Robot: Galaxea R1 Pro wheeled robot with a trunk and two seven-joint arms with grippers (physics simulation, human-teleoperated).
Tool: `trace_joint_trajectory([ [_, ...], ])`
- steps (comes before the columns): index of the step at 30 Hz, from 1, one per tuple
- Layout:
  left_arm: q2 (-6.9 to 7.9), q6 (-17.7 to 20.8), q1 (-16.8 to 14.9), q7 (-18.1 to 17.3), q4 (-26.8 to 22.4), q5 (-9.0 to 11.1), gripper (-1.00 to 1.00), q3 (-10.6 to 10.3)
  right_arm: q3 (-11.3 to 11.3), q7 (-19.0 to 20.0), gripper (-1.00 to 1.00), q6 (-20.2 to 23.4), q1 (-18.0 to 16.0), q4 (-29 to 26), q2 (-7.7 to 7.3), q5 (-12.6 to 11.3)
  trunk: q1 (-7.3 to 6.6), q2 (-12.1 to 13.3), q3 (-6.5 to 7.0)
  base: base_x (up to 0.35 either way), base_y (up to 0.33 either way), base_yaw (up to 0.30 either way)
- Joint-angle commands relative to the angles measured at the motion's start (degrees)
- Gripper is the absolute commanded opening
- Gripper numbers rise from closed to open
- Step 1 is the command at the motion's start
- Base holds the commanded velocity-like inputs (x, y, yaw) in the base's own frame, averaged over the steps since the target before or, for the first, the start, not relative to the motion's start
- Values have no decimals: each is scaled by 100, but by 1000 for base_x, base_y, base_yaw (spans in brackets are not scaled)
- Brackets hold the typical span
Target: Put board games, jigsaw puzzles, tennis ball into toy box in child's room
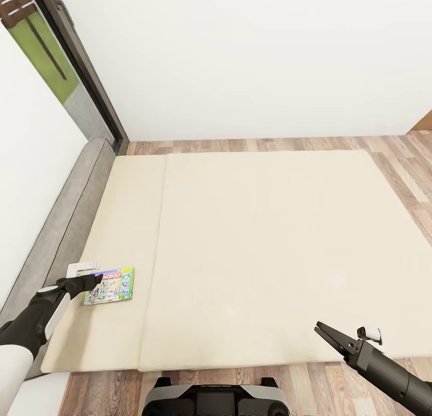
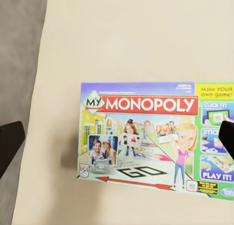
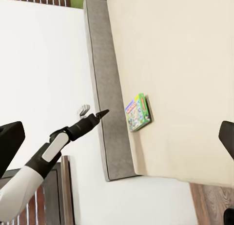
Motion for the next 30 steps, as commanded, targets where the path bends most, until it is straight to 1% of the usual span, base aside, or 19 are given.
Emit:
trace_joint_trajectory([
  [1,-3,38,-13,-21,-9,36,100,15,-2,7,100,24,1,-4,-2,-7,3,-9,-14,0,0,1],
  [8,-11,26,-66,-24,-10,30,100,8,-2,7,100,25,1,-4,0,-7,3,-9,-57,0,0,-25],
  [21,-16,-74,-89,-29,-9,28,100,-1,-8,7,100,25,-5,-4,22,-7,3,-9,-77,0,0,-5],
  [30,-24,-79,-114,-29,-10,23,100,-14,-10,33,100,25,0,-4,-4,-7,3,-9,-138,0,0,0],
])
